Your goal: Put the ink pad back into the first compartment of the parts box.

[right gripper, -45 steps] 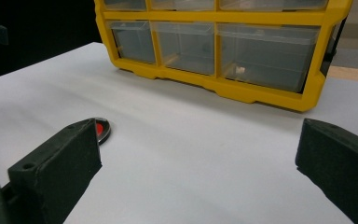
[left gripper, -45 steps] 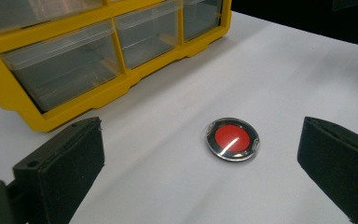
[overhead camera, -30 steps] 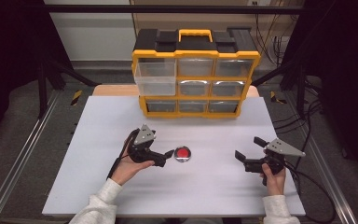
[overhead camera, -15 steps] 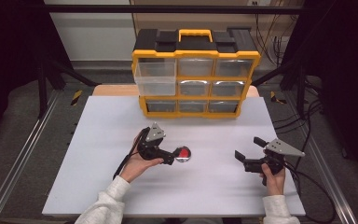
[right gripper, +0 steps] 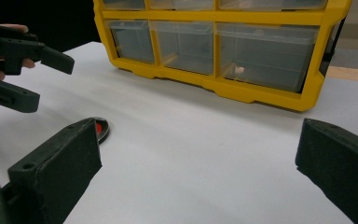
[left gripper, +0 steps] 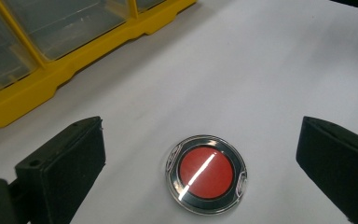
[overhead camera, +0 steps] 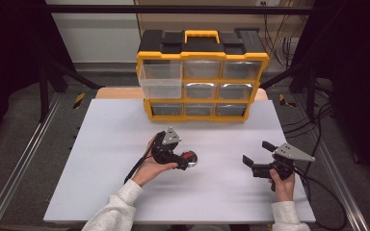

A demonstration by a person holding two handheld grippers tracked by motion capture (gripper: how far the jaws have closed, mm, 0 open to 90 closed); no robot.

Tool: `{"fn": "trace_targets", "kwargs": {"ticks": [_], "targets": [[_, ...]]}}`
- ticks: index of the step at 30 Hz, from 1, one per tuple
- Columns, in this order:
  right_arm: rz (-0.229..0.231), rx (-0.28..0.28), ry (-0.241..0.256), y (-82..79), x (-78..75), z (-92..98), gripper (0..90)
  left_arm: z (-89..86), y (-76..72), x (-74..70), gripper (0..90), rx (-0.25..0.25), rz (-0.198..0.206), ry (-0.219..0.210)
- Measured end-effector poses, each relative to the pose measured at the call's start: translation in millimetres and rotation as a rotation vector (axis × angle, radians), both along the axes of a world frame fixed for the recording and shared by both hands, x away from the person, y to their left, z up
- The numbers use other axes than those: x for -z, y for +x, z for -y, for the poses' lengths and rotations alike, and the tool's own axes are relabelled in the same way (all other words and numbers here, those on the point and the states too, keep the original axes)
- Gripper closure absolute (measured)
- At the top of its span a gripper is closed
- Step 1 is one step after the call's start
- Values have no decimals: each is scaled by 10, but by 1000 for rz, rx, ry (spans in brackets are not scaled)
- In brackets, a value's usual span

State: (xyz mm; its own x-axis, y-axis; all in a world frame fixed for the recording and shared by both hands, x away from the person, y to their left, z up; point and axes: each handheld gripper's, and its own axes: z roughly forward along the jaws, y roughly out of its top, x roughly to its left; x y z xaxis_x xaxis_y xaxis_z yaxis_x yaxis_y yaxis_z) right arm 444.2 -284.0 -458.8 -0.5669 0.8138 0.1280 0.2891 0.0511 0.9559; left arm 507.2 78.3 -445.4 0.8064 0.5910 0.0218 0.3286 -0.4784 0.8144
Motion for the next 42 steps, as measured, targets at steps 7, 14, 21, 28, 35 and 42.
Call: {"fn": "trace_targets", "kwargs": {"ticks": [7, 14, 21, 28, 35, 42], "targets": [[1, -2, 1, -1, -3, 0, 4, 73, 28, 71, 14, 9, -19, 23], [1, -3, -3, 1, 0, -4, 4, 130, 38, 162, 13, 13, -48, 66], [1, -2, -1, 0, -2, -1, 4, 196, 62, 276, 21, 12, -75, 113], [1, -2, -3, 1, 0, -3, 4, 221, 93, 356, 72, 3, -103, 149], [0, -2, -1, -1, -2, -2, 4, 222, 103, 387, 145, -14, -126, 164], [0, -3, -3, 1, -2, -2, 4, 238, 102, 409, 197, -22, -119, 185]]}}
